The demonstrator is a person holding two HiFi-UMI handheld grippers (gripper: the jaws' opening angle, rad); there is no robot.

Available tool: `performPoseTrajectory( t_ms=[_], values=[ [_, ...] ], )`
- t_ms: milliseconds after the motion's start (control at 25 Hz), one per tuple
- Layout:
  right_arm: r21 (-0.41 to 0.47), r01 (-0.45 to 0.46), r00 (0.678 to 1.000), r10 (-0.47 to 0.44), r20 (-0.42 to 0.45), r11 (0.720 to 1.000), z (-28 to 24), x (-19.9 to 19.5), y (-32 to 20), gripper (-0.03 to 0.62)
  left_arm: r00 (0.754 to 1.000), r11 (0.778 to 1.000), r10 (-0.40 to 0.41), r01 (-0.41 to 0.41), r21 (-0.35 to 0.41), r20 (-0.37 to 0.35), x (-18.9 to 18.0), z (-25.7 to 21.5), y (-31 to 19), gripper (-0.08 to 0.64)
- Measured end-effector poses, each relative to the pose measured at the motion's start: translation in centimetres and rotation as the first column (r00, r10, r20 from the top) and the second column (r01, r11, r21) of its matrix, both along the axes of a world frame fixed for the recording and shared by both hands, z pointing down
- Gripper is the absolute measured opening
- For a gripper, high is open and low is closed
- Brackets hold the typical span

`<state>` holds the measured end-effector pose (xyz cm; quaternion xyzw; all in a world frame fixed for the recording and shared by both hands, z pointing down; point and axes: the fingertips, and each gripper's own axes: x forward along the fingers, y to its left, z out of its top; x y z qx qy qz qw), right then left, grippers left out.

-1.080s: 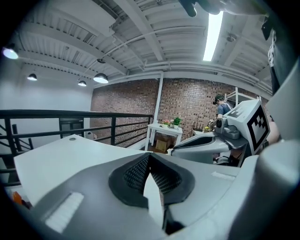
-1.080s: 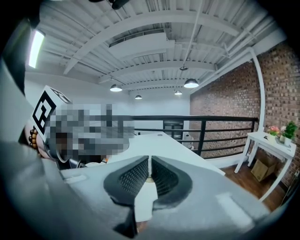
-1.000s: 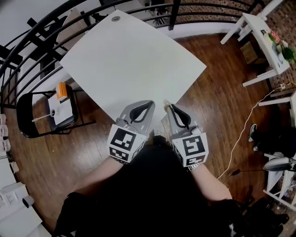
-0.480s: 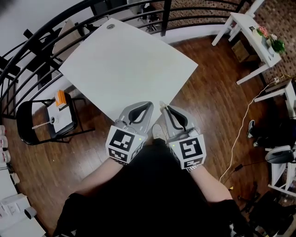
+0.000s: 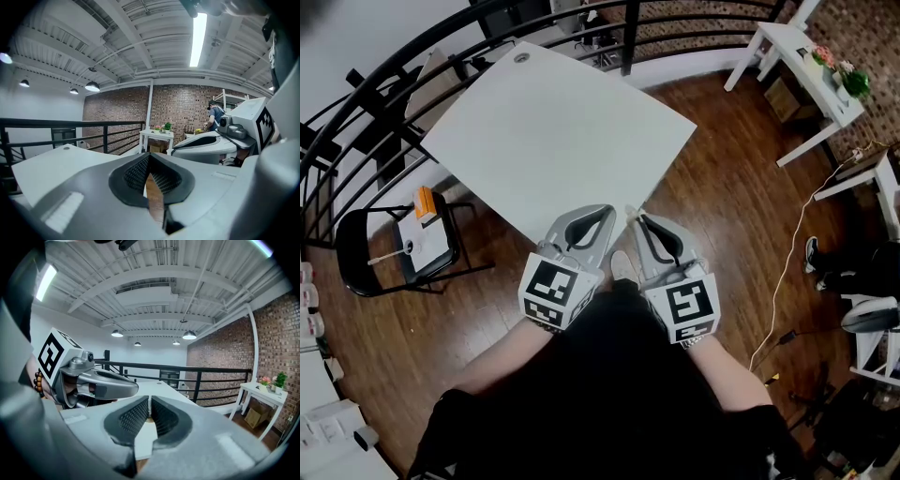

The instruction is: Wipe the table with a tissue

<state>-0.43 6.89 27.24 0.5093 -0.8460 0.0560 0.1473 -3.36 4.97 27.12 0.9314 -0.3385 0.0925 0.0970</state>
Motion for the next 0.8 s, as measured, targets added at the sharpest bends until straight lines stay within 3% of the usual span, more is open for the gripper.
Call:
performPoseTrajectory(
  t_ms=[800],
  values=[
    [0.017, -0.005, 1.0, 0.005, 0.002, 1.0, -0.43, -0.22, 0.57, 0.009, 1.0, 1.0, 0.0, 0.0, 0.009, 0.006, -0.45, -0.03, 0.63, 0.015]
  ],
)
